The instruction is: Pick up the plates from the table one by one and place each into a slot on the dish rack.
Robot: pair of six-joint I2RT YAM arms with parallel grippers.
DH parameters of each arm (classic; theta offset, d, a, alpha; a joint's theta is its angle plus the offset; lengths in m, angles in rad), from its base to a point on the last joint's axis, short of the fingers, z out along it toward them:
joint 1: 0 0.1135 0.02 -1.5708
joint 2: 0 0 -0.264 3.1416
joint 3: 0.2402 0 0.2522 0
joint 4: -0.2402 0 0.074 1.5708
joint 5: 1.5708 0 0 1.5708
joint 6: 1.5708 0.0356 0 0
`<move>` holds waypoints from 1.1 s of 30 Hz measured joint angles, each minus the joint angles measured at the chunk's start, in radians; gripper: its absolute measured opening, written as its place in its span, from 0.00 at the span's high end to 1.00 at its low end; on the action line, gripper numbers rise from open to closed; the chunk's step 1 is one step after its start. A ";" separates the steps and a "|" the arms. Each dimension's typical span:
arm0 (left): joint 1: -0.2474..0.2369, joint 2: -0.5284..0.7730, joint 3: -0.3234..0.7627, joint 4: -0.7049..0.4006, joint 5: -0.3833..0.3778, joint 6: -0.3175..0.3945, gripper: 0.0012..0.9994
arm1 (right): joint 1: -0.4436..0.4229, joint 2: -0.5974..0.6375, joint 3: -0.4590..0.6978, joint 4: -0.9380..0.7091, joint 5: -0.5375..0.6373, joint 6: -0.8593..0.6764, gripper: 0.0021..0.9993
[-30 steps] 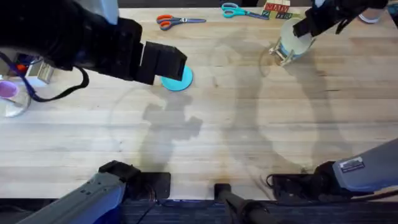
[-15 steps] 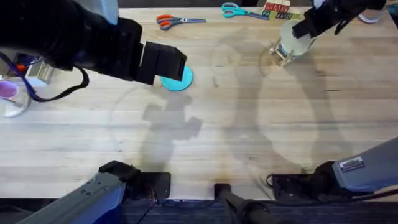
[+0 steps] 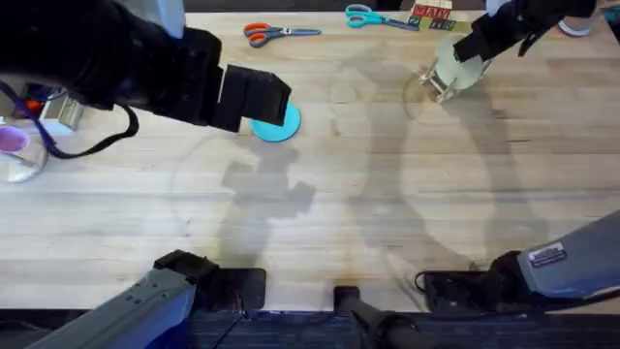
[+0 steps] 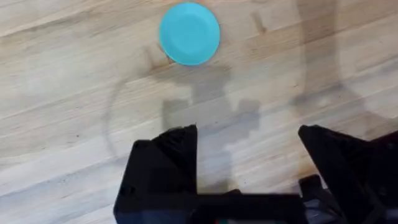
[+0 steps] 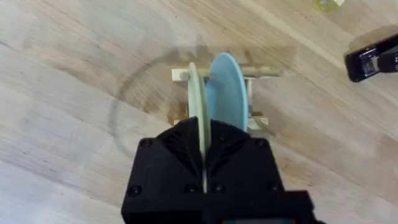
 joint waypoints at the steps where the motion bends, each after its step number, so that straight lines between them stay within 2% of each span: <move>1: 0.000 0.000 0.000 0.000 0.000 0.000 0.01 | 0.000 0.002 0.000 0.000 0.000 0.000 0.97; 7: 0.000 0.000 0.000 0.000 0.000 0.000 0.01 | 0.000 0.004 0.000 0.000 0.000 0.000 0.97; 29: 0.000 0.000 0.000 0.000 0.000 0.000 0.01 | 0.000 0.004 0.000 0.001 -0.001 0.000 0.86; 33: 0.000 0.000 0.000 0.000 0.000 0.000 0.01 | 0.000 0.004 0.000 0.001 -0.003 0.000 0.88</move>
